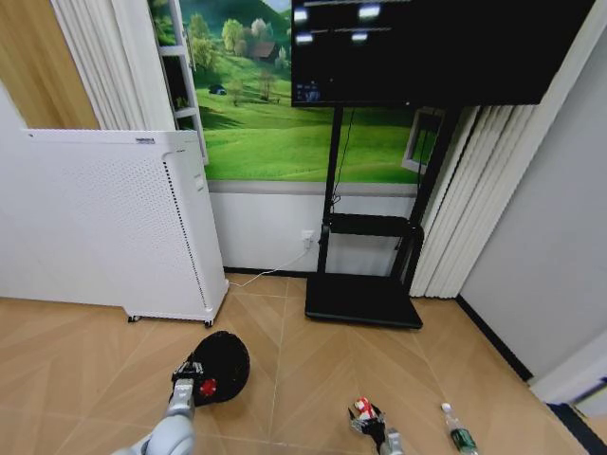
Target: Pick up the trash bin and place the garbage on the floor into it.
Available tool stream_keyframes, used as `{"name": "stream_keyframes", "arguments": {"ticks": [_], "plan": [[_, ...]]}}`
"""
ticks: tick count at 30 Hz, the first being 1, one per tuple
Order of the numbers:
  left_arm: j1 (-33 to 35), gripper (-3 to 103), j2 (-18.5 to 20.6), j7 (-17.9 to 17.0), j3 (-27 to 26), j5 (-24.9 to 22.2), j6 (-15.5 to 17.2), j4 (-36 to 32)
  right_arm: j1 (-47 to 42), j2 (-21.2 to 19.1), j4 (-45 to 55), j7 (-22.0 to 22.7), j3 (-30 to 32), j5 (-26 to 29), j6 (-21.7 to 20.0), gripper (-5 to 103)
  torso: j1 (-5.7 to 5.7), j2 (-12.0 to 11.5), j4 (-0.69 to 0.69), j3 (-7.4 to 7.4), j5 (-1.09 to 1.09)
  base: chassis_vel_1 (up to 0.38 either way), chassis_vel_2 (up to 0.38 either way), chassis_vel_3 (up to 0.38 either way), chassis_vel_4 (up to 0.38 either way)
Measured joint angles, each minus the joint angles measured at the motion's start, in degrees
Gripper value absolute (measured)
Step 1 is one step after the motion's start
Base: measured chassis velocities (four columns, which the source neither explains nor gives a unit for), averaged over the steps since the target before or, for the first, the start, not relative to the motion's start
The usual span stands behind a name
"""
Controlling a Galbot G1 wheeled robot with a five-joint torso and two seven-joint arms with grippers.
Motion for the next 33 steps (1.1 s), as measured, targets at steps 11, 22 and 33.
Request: {"name": "stream_keyframes", "arguments": {"ticks": [11,22,33], "plan": [[2.91,8,0.67,0.69,-3.11,0.89,-0.68,-2.00,1.41,0.69,-3.25,-0.28,0.94,-0.51,-0.84,90,0.00,0.00,0.00,0.00,0.01,0.000,0.000,0.000,0.000],[3.25,8,0.71,0.72,-3.36,1.01,-0.78,-2.61,0.91,0.71,-3.40,-0.44,1.31,-0.41,-0.67,51,0.00,0.00,0.00,0.00,0.00,0.000,0.000,0.000,0.000],[3.59,8,1.00,0.69,-3.94,0.99,-0.78,-3.12,0.49,0.67,-3.07,-0.42,1.63,-0.36,0.33,21,0.00,0.00,0.00,0.00,0.00,0.000,0.000,0.000,0.000]]}}
